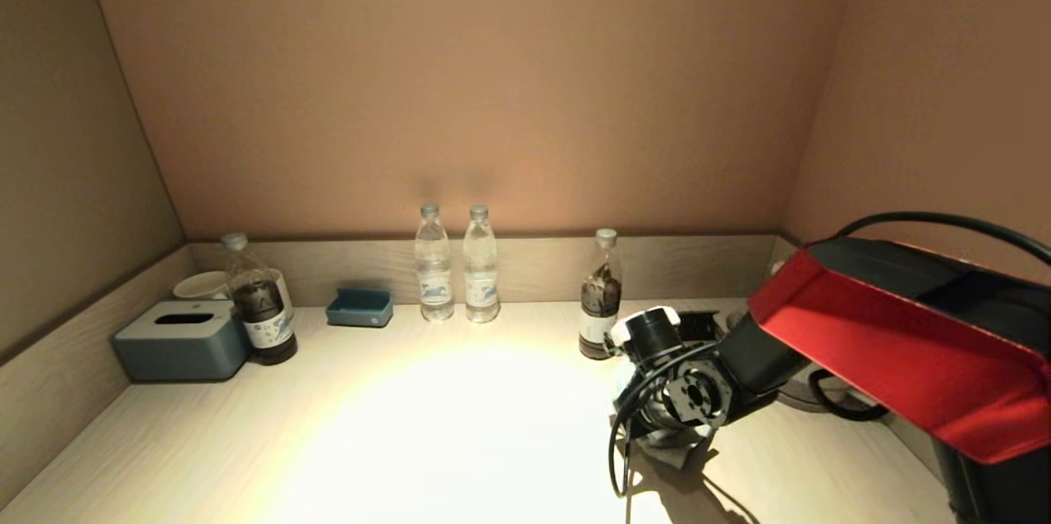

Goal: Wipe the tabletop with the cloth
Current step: Sweep the stains on the table

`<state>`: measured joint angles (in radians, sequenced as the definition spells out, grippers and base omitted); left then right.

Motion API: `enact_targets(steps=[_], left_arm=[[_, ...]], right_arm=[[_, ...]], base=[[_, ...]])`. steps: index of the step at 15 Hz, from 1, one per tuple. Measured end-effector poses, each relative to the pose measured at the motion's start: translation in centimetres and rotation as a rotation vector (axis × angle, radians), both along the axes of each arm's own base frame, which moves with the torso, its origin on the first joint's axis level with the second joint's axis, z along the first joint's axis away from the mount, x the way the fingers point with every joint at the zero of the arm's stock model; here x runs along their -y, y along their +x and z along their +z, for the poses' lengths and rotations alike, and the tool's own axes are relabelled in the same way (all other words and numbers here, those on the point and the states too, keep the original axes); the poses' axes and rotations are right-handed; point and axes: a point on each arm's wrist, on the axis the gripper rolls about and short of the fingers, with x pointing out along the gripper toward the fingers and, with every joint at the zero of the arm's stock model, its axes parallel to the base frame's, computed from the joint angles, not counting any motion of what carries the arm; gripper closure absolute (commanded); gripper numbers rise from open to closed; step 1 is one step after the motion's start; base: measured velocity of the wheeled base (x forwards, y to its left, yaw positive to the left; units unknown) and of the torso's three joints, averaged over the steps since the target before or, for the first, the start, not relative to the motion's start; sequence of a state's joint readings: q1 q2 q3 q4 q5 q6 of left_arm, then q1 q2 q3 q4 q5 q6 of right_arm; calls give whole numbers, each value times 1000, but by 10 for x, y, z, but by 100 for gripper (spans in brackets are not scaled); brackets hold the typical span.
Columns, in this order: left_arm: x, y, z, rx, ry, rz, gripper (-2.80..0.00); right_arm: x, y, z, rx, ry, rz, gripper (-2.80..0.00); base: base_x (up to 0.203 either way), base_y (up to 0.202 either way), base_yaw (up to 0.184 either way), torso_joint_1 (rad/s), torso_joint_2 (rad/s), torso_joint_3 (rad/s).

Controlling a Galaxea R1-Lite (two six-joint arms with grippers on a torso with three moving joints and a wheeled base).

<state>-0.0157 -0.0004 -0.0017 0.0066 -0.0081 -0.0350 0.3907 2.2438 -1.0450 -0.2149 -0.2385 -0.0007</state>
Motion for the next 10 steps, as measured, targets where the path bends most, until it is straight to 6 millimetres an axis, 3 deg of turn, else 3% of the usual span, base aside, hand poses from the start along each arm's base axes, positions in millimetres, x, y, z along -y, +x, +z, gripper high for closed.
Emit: enact_targets(steps=[4,8,10], left_arm=[[0,0,0,0,0,1,0],[0,0,0,0,0,0,0],[0,0,0,0,0,1,0]], right_arm=[[-28,-10,4,11,23,61,0],[-83,-34,14,40,68,185,0],[-100,-44,17,50,87,221,0]], base=[[0,0,0,0,0,0],[0,0,0,0,0,0],[0,0,0,0,0,0]])
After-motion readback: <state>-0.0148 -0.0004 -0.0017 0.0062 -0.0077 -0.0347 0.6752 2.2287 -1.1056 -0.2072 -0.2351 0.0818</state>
